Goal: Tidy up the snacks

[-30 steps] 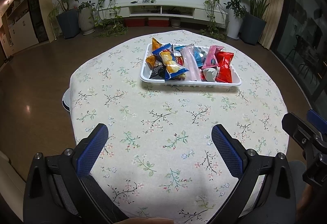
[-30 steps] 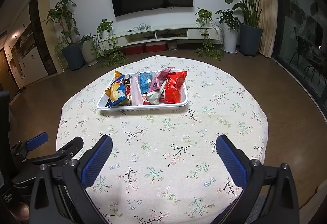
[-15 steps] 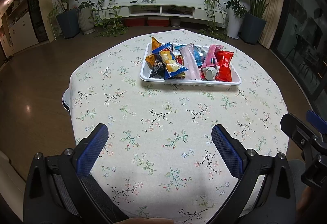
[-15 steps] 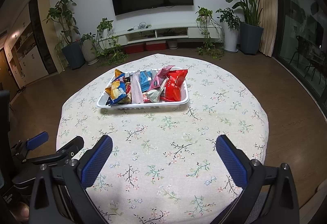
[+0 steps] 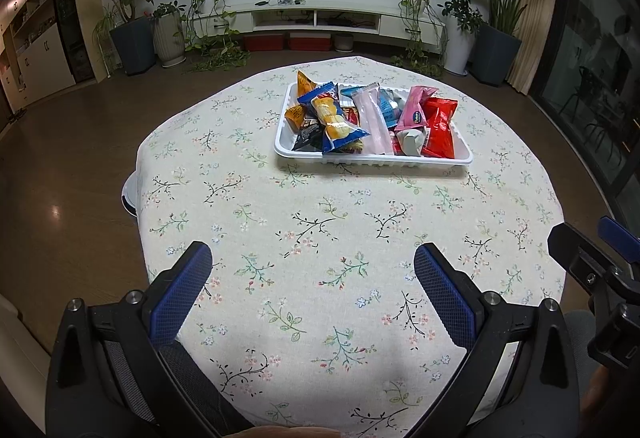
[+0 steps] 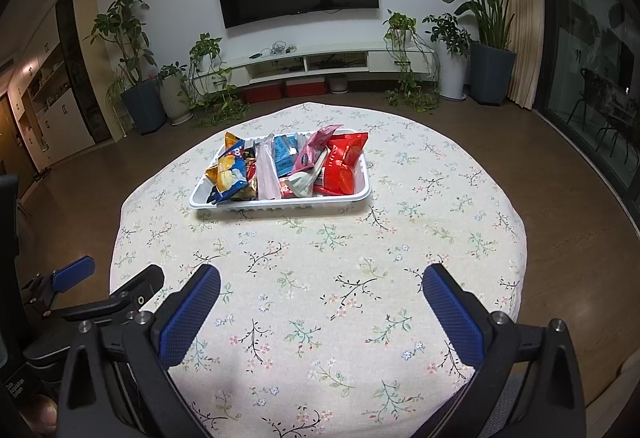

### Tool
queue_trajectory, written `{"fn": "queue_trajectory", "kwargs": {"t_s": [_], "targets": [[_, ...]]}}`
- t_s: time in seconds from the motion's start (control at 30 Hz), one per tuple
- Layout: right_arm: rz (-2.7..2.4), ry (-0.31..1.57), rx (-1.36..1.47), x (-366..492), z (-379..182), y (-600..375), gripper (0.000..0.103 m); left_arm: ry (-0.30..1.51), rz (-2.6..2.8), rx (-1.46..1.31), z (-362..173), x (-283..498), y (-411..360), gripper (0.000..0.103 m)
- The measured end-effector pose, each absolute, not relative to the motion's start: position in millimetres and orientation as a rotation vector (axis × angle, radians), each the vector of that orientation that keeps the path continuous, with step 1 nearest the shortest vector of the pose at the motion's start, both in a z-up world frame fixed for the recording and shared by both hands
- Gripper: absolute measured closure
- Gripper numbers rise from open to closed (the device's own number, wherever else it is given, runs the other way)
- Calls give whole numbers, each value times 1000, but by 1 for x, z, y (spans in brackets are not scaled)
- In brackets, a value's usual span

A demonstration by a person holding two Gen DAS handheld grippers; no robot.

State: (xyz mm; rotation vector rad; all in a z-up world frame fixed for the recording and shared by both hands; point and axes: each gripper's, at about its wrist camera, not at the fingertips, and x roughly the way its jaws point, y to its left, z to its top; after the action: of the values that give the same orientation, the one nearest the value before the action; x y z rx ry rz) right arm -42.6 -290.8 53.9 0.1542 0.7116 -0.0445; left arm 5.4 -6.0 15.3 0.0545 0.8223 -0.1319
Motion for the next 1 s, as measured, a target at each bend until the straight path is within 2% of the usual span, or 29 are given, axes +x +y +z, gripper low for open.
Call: {"fn": "queue_trajectory", "kwargs": {"t_s": [1.0], "targets": [[-45, 714, 153, -43, 55, -290, 0, 824, -131, 57, 15, 6, -7, 1]]}}
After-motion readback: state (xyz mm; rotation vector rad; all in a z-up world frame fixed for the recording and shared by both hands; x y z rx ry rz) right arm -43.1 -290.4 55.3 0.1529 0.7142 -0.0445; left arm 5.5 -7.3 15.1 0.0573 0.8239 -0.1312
